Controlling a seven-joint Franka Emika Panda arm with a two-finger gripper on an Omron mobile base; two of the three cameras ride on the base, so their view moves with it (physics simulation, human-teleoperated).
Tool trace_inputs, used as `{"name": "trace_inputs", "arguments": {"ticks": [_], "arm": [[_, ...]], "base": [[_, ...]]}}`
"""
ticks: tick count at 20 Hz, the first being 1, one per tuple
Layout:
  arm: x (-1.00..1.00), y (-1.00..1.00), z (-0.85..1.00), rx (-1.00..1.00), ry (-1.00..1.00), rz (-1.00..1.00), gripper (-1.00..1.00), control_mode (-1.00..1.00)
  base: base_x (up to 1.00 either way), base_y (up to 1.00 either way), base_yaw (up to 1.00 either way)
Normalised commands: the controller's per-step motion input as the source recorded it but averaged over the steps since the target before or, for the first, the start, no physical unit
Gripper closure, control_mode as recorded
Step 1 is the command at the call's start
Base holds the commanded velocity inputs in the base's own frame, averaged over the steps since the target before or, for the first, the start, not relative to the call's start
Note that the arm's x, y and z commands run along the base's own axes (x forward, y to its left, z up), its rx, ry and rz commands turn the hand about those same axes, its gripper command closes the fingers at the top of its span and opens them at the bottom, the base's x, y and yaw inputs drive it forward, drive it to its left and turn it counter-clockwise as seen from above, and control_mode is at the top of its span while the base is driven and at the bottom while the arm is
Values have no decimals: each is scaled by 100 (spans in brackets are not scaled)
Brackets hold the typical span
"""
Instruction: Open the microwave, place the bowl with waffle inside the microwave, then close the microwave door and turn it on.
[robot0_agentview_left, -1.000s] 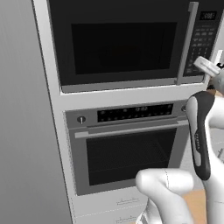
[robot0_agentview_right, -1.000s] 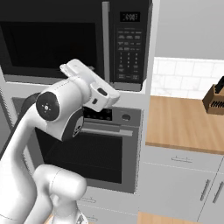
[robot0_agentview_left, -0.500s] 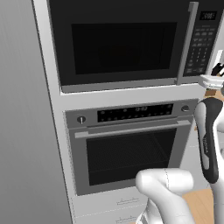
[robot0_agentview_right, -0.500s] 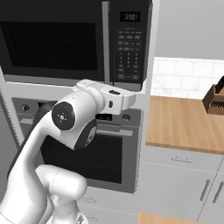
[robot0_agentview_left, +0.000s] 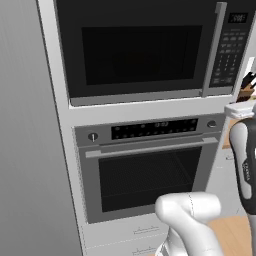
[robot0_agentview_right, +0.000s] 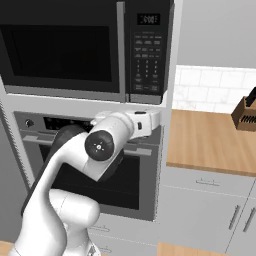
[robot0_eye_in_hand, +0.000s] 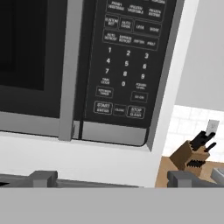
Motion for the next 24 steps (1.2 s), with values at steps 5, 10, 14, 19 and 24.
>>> {"name": "trace_inputs", "arguments": {"ticks": [5, 10, 14, 19, 24], "arm": [[9, -12, 5, 0, -1, 1, -100, -100], [18, -18, 7, 3, 0, 0, -100, -100], [29, -10, 16, 6, 0, 0, -100, -100], [30, -1, 22, 6, 0, 0, -100, -100], [31, 0, 21, 6, 0, 0, -100, -100]], "base": [[0, 0, 0], [0, 0, 0], [0, 0, 0], [0, 0, 0], [0, 0, 0]]}}
